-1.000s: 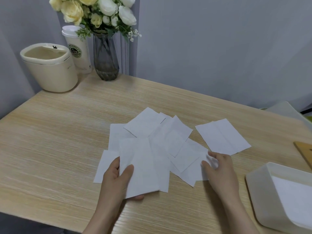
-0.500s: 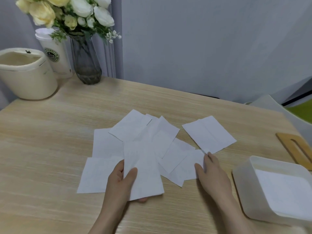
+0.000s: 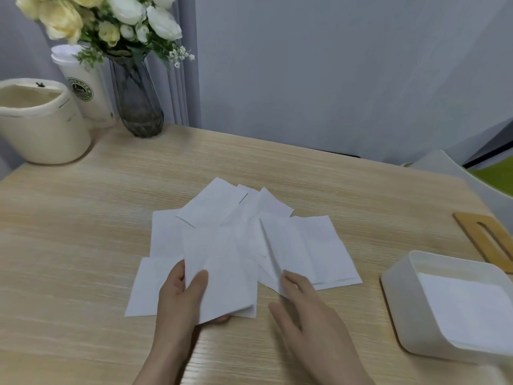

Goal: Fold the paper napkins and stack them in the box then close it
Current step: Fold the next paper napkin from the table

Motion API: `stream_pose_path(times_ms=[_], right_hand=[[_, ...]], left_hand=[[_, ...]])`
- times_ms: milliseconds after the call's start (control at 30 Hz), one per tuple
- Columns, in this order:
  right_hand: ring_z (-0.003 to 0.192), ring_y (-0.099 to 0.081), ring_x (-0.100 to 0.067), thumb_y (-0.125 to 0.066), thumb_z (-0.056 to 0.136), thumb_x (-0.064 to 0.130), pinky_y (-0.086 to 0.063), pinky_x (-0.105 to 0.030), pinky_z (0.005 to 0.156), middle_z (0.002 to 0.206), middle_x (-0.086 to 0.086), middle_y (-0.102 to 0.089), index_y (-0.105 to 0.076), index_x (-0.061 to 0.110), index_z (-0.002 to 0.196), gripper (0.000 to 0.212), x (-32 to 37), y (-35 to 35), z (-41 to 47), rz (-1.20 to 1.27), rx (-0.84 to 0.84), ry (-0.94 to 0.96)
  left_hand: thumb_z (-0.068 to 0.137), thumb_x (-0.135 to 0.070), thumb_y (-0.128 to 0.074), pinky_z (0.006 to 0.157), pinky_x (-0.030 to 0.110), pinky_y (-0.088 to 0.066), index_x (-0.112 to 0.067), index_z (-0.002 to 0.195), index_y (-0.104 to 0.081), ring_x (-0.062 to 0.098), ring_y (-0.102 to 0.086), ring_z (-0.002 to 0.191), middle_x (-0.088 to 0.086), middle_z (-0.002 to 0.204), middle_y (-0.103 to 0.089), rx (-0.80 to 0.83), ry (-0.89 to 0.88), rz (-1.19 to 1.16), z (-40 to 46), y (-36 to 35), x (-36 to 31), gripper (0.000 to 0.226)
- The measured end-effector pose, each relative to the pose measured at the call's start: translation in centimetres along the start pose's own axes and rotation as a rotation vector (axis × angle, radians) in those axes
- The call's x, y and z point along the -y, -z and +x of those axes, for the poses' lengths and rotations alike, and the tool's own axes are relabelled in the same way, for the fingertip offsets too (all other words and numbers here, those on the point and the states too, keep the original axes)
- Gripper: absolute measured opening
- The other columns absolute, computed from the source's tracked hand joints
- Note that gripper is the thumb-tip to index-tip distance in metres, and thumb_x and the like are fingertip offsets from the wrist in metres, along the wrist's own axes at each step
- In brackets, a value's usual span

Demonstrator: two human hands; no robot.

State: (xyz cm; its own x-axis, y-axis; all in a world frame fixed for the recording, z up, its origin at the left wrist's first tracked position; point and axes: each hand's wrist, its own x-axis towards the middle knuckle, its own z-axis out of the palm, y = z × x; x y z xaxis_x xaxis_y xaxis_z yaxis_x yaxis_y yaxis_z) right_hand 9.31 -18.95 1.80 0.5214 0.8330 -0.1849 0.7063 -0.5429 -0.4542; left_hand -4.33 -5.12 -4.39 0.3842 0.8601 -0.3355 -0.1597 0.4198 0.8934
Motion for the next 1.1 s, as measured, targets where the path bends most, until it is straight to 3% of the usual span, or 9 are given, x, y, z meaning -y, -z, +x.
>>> stream_pose_path(times_ms=[133, 233, 333, 467, 633, 867, 1100], right_hand=[[0.121, -0.042, 0.009, -0.036, 0.096, 0.053, -0.041, -0.017, 0.090, 0.145, 0.037, -0.009, -0.027, 0.040, 0.144, 0.051, 1.3, -1.0, -0.9, 0.048, 0.068, 0.065], [0.116, -0.046, 0.009, -0.039, 0.094, 0.056, -0.041, -0.018, 0.090, 0.141, 0.039, -0.017, -0.036, 0.041, 0.139, 0.047, 1.3, -1.5, -1.0, 0.069, 0.110, 0.045], [0.101, -0.055, 0.004, -0.044, 0.092, 0.054, -0.044, -0.022, 0.083, 0.130, 0.030, -0.034, -0.050, 0.040, 0.120, 0.031, 0.5, -1.2, -0.5, 0.091, 0.033, -0.031], [0.078, -0.057, -0.005, -0.047, 0.092, 0.051, -0.040, -0.027, 0.064, 0.121, 0.021, -0.036, -0.044, 0.034, 0.116, 0.029, -1.3, -0.5, 1.4, 0.005, -0.134, -0.200], [0.084, -0.058, -0.012, -0.051, 0.090, 0.053, -0.036, -0.028, 0.064, 0.120, 0.011, -0.038, -0.045, 0.028, 0.119, 0.039, -2.5, -1.0, 3.5, -0.014, -0.180, -0.299], [0.068, -0.052, -0.004, -0.053, 0.091, 0.043, -0.041, -0.028, 0.065, 0.095, 0.013, -0.050, -0.050, 0.027, 0.089, 0.016, -2.9, -1.8, 4.3, 0.038, -0.243, -0.313], [0.068, -0.052, 0.000, -0.054, 0.087, 0.035, -0.039, -0.028, 0.063, 0.083, 0.012, -0.055, -0.051, 0.028, 0.075, 0.014, -3.1, -1.2, 4.2, 0.096, -0.256, -0.312]], left_hand=[[0.094, -0.007, -0.057, 0.055, 0.056, -0.057, -0.018, 0.109, -0.066, 0.035, -0.072, 0.083, 0.008, 0.102, -0.072, -0.015, 0.006, -0.013, 0.2, 0.5, 0.1, 0.021], [0.094, -0.006, -0.057, 0.053, 0.054, -0.057, -0.018, 0.108, -0.066, 0.033, -0.073, 0.080, 0.009, 0.101, -0.072, -0.012, 0.001, -0.035, 0.2, 0.6, 0.2, 0.020], [0.094, -0.006, -0.057, 0.052, 0.052, -0.057, -0.018, 0.110, -0.065, 0.037, -0.072, 0.081, 0.009, 0.101, -0.072, -0.011, -0.006, -0.042, 0.2, 0.7, 0.3, 0.021], [0.094, -0.006, -0.057, 0.052, 0.053, -0.056, -0.016, 0.110, -0.065, 0.035, -0.072, 0.079, 0.010, 0.103, -0.071, 0.000, 0.002, -0.053, 0.2, 0.8, 0.5, 0.020], [0.094, -0.007, -0.058, 0.052, 0.052, -0.056, -0.019, 0.107, -0.067, 0.034, -0.072, 0.078, 0.008, 0.101, -0.072, 0.015, 0.002, -0.049, 0.3, 0.8, 0.6, 0.020], [0.093, -0.006, -0.058, 0.051, 0.055, -0.055, -0.019, 0.107, -0.067, 0.033, -0.072, 0.077, 0.010, 0.101, -0.073, 0.021, 0.002, -0.047, 0.4, 0.8, 0.6, 0.021], [0.094, -0.006, -0.058, 0.051, 0.059, -0.055, -0.020, 0.105, -0.068, 0.033, -0.073, 0.075, 0.009, 0.098, -0.073, 0.031, -0.005, -0.044, 0.3, 0.8, 0.5, 0.021]])
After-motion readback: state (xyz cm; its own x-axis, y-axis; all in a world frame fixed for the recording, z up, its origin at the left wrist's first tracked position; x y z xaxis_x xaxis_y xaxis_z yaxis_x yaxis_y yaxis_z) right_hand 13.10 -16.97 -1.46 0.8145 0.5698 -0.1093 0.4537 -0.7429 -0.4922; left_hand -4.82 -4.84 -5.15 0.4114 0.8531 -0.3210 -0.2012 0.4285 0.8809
